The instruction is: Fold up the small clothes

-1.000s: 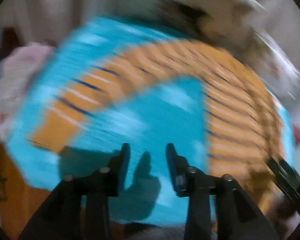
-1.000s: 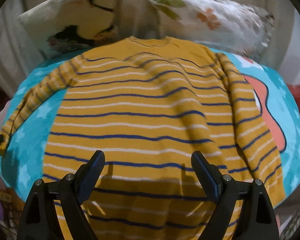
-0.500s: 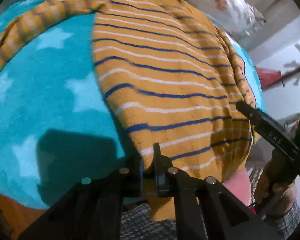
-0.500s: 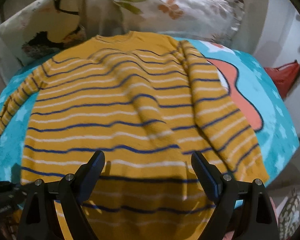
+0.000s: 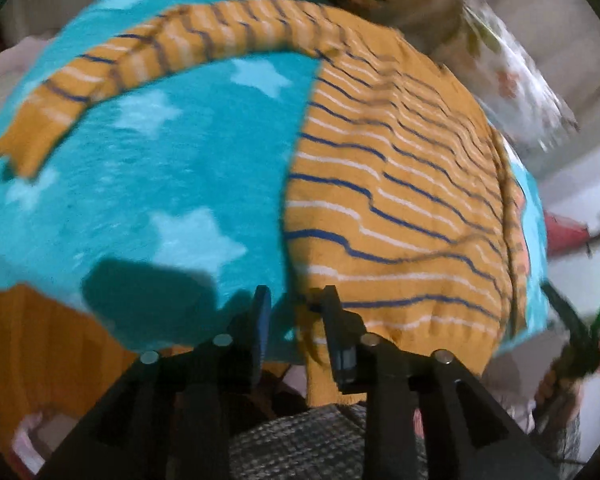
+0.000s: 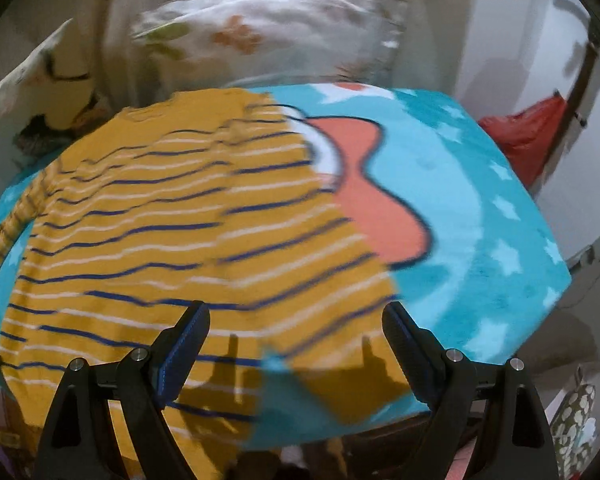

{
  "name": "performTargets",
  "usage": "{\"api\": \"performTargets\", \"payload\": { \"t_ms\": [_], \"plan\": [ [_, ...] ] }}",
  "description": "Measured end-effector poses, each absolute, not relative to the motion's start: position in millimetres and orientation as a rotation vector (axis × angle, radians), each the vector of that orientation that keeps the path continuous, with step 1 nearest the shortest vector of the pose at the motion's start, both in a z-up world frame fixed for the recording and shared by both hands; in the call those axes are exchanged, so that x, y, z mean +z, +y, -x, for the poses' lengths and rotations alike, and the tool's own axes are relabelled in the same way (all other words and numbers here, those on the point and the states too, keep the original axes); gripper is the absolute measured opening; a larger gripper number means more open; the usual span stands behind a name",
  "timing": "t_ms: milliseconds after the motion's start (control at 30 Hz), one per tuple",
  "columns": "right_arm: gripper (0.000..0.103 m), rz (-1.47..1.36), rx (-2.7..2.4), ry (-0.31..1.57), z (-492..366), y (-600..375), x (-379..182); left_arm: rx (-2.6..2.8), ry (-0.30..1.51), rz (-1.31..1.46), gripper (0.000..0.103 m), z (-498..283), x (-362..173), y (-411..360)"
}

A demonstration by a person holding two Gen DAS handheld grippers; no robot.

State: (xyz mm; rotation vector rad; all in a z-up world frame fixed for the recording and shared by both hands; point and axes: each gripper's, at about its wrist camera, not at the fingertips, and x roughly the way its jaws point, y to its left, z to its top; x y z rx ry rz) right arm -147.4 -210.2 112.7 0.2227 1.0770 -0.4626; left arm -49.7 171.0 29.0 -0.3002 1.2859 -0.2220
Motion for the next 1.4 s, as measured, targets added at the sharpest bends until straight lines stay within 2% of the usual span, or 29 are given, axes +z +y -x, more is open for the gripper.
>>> {"api": "performTargets", "payload": {
  "t_ms": [267,333,400,433,467,567,833,1000,1033,1100,1200,1400],
  "plan": [
    [0.091,-0.313,-0.395,1.153,173.6,-270.0,78.5,-0.087,1.194,0.352,0.042,67.1,50.8,147.4],
    [0.086,-0.311,-0.358,1.182,171.3,-271.0,66.4,-0.089,1.190,0.357,0.043,71.0,51.5,131.1],
    [0.029,-0.344,-0.291,1.208,170.9,-273.1,55.7,-0.091,1.190,0.353,0.044,73.5,51.5,116.8],
    [0.028,-0.363,-0.261,1.220,170.1,-274.1,53.0,-0.093,1.190,0.351,0.044,75.2,51.4,110.8],
    [0.013,-0.374,-0.234,1.206,170.5,-276.6,55.3,-0.093,1.187,0.349,0.044,77.1,51.7,105.1],
    [0.012,-0.394,-0.188,1.171,170.4,-295.6,70.0,-0.074,1.176,0.353,0.044,79.6,53.1,96.2],
    [0.012,-0.214,-0.582,1.101,162.4,-427.6,103.3,0.034,1.138,0.365,0.044,86.1,57.1,113.2],
    [0.024,-0.210,-0.801,1.152,155.1,-471.0,98.0,0.112,1.138,0.363,0.050,82.8,57.7,140.3],
    [0.030,-0.235,-0.794,1.133,156.5,-466.8,102.7,0.117,1.140,0.359,0.051,81.4,57.2,144.3],
    [0.053,-0.284,-0.736,1.082,155.0,-439.1,113.0,0.109,1.148,0.353,0.056,76.9,53.8,150.2],
    [0.055,-0.410,-0.526,1.047,153.6,-383.9,107.9,0.069,1.177,0.344,0.057,65.2,41.4,151.4],
    [0.055,-0.742,-0.014,1.145,148.0,-268.0,43.9,-0.084,1.233,0.348,0.058,43.0,18.8,146.5]
  ]
}}
